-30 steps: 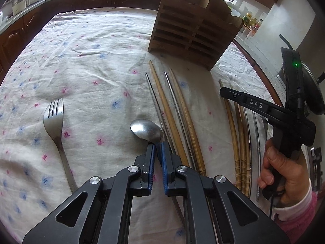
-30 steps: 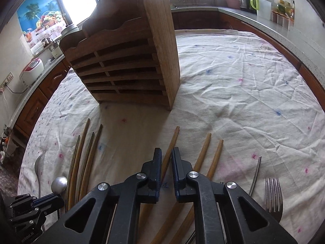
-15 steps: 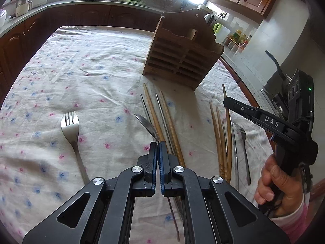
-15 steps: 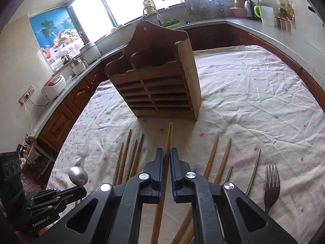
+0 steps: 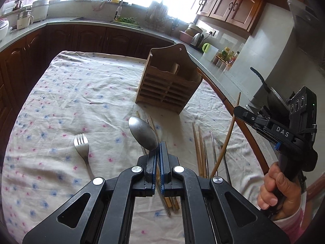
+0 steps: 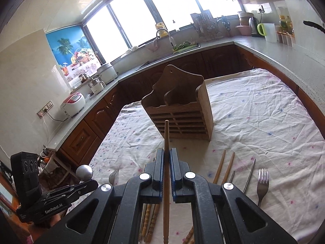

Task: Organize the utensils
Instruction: 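Lift the spoon with the left tool over the wooden holder while the right tool carries the chopstick there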

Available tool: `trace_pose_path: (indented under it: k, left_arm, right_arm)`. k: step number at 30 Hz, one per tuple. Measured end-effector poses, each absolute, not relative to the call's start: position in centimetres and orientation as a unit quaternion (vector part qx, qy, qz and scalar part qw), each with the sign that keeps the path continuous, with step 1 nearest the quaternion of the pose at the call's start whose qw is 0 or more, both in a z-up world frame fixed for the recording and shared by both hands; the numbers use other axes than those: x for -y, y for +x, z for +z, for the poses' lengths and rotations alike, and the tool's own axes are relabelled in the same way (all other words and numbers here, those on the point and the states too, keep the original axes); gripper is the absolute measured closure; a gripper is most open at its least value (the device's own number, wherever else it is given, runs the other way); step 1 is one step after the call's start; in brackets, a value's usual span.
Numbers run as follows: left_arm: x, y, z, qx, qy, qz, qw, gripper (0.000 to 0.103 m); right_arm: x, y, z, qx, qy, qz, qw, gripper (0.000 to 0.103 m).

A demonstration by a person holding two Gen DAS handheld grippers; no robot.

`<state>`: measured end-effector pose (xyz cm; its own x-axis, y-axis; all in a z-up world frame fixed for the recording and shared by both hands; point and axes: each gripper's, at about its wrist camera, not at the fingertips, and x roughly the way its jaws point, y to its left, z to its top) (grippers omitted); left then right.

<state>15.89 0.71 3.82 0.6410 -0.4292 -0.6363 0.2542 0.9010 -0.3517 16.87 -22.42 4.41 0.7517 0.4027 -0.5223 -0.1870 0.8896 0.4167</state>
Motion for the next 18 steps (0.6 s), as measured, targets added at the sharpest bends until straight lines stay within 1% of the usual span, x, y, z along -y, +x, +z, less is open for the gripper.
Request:
trace_pose_path:
  k: [13,18]
  left_arm:
    - [-1.7,17.3,6.1,-0.348,-0.121,-0.183,0.912,0.101]
    - [-1.6,18.7,7.8,-0.326,-0.114,-0.179,0.921,0.101]
  right_arm:
    - [23.5,17.1,7.3,-0.258,0.179,0.152,0.937,0.097]
    - [24.2,18.1,8.6,-0.235,0.186,0.144,0.943,0.097]
